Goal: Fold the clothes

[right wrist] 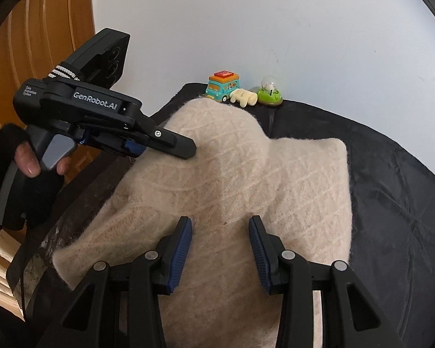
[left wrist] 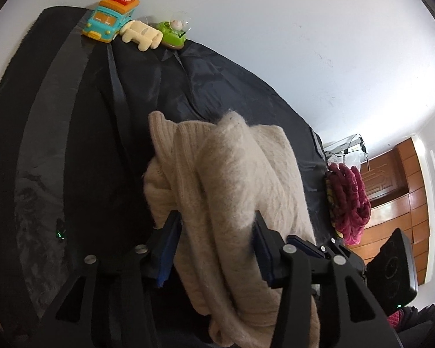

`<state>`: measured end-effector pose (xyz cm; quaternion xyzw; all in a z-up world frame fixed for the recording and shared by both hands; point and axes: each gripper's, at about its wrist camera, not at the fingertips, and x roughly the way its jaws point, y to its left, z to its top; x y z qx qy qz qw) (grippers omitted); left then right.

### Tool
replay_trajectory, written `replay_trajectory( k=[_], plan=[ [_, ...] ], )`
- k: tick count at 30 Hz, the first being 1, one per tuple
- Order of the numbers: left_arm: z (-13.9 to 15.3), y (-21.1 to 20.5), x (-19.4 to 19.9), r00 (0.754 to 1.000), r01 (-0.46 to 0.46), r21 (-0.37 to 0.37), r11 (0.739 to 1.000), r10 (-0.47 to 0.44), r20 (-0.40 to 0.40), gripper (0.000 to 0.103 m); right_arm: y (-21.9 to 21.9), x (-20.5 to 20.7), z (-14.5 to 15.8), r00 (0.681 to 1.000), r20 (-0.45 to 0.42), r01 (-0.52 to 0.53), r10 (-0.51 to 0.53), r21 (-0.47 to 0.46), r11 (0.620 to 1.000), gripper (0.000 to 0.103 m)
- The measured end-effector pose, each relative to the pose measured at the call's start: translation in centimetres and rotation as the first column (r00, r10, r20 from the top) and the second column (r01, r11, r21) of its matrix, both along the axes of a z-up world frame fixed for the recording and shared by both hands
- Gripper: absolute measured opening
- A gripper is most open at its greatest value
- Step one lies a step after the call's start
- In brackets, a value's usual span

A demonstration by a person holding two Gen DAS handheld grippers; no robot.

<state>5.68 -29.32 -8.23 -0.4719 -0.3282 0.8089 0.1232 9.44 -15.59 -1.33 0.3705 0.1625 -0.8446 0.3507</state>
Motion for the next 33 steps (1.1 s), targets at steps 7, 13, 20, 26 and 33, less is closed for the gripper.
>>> replay_trajectory(
  k=[7,13,20,26,33],
  plan=[
    [2.1,-0.6,1.1,0.999,-0.036,-0.053,0.998,0.035,-0.019,0.059,1.9,0.3,2.7,0.999,0.046,0.018,-0.014,-0.08,0.997,0.044],
    [3.8,-1.3,2.2,0.996,-0.081,-0.068,0.994,0.079,-0.034,0.06,2.5,2.9,4.6,0.998,0.018,-0.05,0.053,-0.115,0.992,0.044],
    [6.6,1.9,2.0,0.993,0.035,-0.054,0.998,-0.041,-0.11,0.067,-0.5,4.5,1.0,0.993,0.01,-0.114,0.114,0.029,0.993,0.044],
    [4.1,3.0,0.2,0.997,0.057,-0.076,0.995,-0.061,-0.05,0.07,-1.6,5.0,-0.2,0.993,-0.04,-0.105,0.108,0.069,0.992,0.044],
    [2.2,2.4,-0.5,0.999,0.029,-0.1,0.995,-0.032,-0.026,0.065,-1.6,5.1,0.0,0.996,-0.027,-0.085,0.086,0.054,0.995,0.045]
  ],
)
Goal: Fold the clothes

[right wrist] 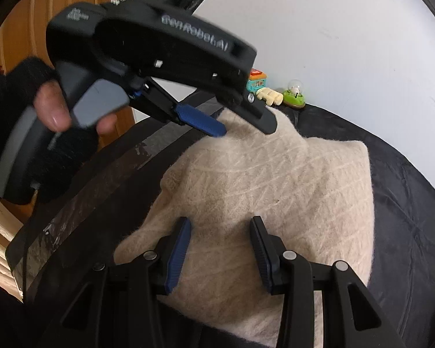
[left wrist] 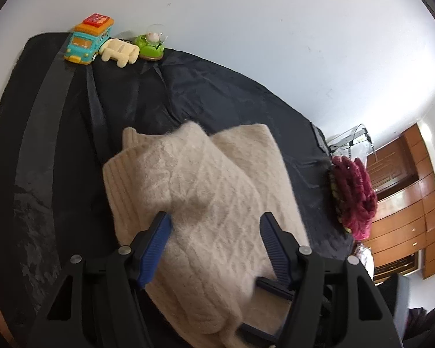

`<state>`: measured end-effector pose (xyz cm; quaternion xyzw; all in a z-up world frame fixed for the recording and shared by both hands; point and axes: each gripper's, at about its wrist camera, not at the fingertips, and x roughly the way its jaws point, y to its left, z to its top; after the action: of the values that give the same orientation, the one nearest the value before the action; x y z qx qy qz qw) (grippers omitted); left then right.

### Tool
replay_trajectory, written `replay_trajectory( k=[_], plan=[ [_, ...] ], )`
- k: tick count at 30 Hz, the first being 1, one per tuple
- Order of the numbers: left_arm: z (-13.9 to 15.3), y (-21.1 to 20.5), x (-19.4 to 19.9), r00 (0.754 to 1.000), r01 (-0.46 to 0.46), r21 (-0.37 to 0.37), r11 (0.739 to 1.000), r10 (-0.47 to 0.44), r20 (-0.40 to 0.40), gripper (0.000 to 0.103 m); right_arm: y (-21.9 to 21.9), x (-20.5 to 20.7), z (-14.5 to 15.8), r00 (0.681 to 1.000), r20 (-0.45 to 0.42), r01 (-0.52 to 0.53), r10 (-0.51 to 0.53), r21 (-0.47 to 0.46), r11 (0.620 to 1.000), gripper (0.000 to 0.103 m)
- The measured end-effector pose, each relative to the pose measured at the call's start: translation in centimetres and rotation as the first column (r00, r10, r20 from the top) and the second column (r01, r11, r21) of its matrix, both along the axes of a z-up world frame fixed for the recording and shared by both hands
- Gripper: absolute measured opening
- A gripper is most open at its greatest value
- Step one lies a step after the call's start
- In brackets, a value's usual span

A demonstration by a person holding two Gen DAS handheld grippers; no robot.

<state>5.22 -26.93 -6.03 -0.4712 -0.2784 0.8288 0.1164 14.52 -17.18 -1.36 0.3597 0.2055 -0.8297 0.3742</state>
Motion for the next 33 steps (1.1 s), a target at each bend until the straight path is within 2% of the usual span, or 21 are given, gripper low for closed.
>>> replay_trajectory(
  k=[5,9,14,18,21,24,28,31,33],
  plan=[
    [-0.5,-0.6,0.1,1.0,-0.012,0.01,1.0,0.012,0.002,0.061,1.3,0.3,1.7,0.999,0.024,0.029,-0.028,-0.05,0.998,0.045],
    [-0.6,-0.8,0.1,1.0,-0.006,0.015,1.0,0.006,-0.003,0.061,2.2,1.6,2.9,1.0,0.01,-0.01,0.011,-0.075,0.997,0.045],
    [-0.7,-0.9,0.1,1.0,0.003,0.02,1.0,-0.003,-0.001,0.061,1.2,1.3,-0.4,0.997,0.079,-0.016,0.017,-0.015,1.0,0.045],
    [-0.7,-0.8,0.2,1.0,0.011,-0.005,1.0,-0.011,0.003,0.061,0.6,1.3,-2.5,0.998,0.061,-0.027,0.025,0.025,0.999,0.046],
    [-0.8,-0.9,0.3,1.0,0.011,-0.011,1.0,-0.011,0.0,0.061,0.5,1.7,-2.9,0.998,0.047,-0.032,0.031,0.023,0.999,0.046],
    [-0.8,-0.9,0.3,1.0,0.012,-0.017,1.0,-0.012,-0.003,0.061,1.0,1.6,-3.0,0.997,0.071,-0.031,0.03,0.014,0.999,0.046],
    [-0.8,-0.7,0.3,1.0,0.019,-0.034,0.999,-0.019,-0.008,0.061,2.3,0.6,-0.6,0.985,0.174,0.004,0.008,-0.071,0.997,0.046],
    [-0.9,-0.9,0.4,1.0,0.016,-0.026,1.0,-0.016,-0.01,0.061,4.1,-0.3,1.6,0.99,0.136,0.056,-0.039,-0.124,0.991,0.046],
    [-0.9,-1.0,0.4,1.0,0.018,-0.023,1.0,-0.018,-0.011,0.061,4.7,-1.1,2.1,0.99,0.125,0.092,-0.073,-0.155,0.984,0.046]
  ],
)
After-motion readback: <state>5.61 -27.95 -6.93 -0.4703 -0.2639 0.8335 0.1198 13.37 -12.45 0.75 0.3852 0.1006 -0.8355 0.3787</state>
